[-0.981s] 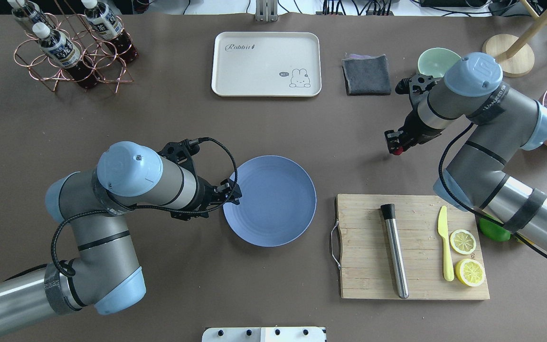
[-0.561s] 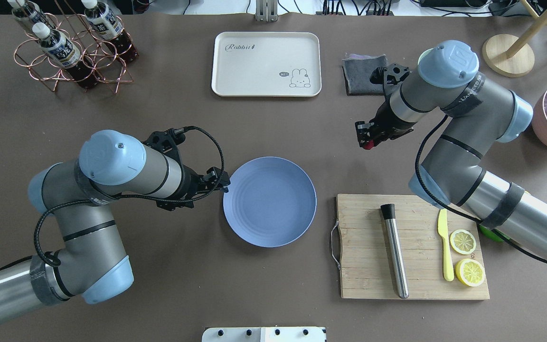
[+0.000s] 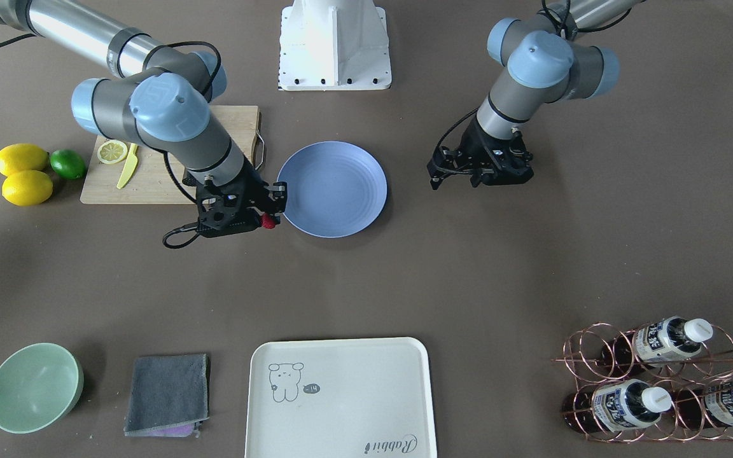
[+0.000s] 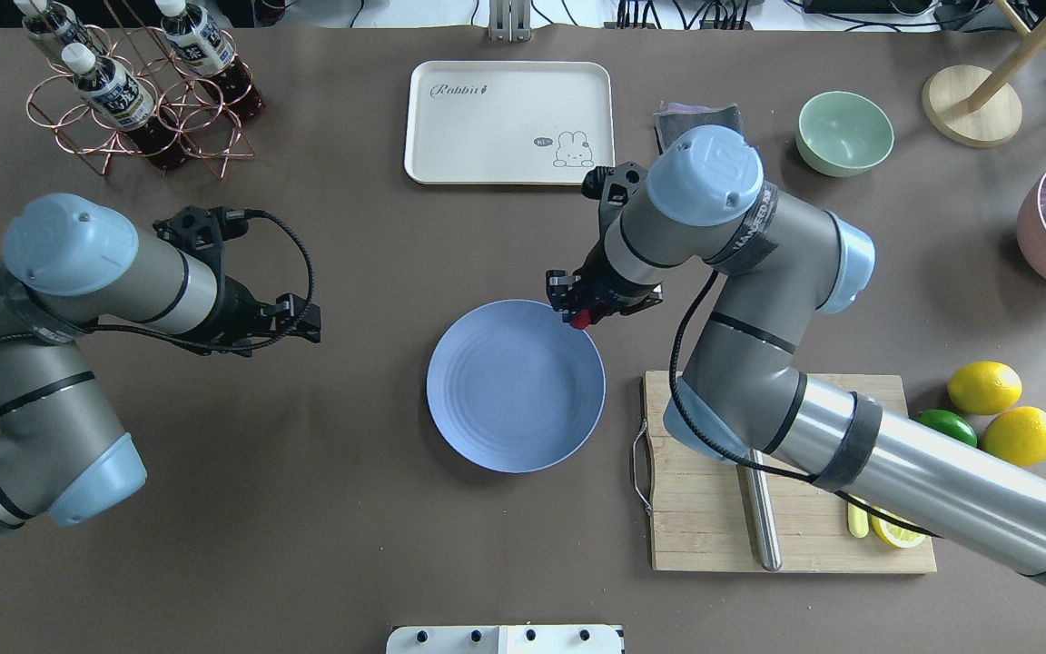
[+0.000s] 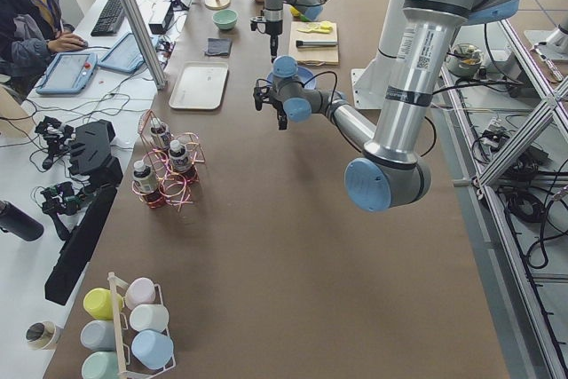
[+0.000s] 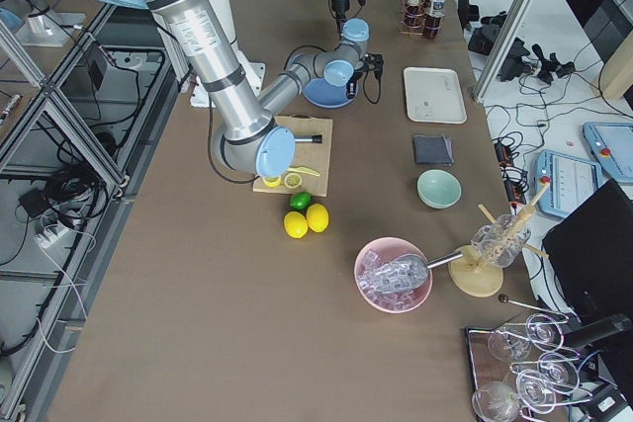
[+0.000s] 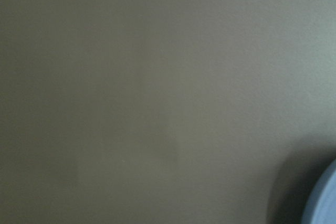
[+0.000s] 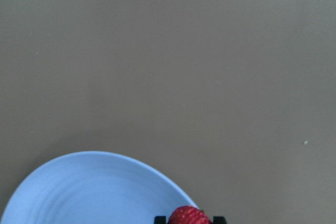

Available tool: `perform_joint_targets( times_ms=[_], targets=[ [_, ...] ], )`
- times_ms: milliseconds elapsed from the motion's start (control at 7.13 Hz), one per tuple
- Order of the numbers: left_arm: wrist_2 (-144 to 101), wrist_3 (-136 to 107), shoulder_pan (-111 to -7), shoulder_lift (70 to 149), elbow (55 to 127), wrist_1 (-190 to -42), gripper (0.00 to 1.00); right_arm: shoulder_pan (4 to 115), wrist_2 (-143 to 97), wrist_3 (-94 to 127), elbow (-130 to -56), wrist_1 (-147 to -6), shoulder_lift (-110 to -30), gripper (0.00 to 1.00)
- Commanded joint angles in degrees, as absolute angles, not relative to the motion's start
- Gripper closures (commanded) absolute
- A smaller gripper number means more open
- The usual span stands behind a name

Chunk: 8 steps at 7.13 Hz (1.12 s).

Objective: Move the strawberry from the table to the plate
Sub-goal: 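Carry the strawberry over the plate with the right gripper while the left withdraws, then lower the strawberry onto the plate and open the right gripper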

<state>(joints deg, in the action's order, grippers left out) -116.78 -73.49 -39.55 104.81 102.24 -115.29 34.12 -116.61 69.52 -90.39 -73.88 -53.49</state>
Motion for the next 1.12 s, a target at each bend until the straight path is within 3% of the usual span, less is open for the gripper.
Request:
perform_joint_targets(
  times_ms=[0,421,561,701,981],
  targets=[
    [-120.39,-64.20,-46.11,101.70,101.69,-115.22,0.05,26.84,-110.33,73.21,-90.35,-75.14,-51.86,1.00],
    [-123.57,-60.91,-50.27,99.93,101.43,-115.22,0.05,24.17,-107.49,73.21,-89.12,-75.06,-51.33,1.00],
    [-123.57,-61.00,-50.27,99.93,101.43,-115.22,0.05,24.17,-107.58,73.21,-89.21,-75.06,-51.42,0.93],
    [-123.57,-61.00,-50.27,99.84,101.51,-115.31,0.05,24.52,-107.67,73.13,-89.38,-75.06,-51.42,0.01],
    [-129.24,-57.78,-54.89,97.93,102.04,-115.49,0.05,29.58,-111.58,72.17,-94.61,-77.67,-54.20,0.00]
  ],
)
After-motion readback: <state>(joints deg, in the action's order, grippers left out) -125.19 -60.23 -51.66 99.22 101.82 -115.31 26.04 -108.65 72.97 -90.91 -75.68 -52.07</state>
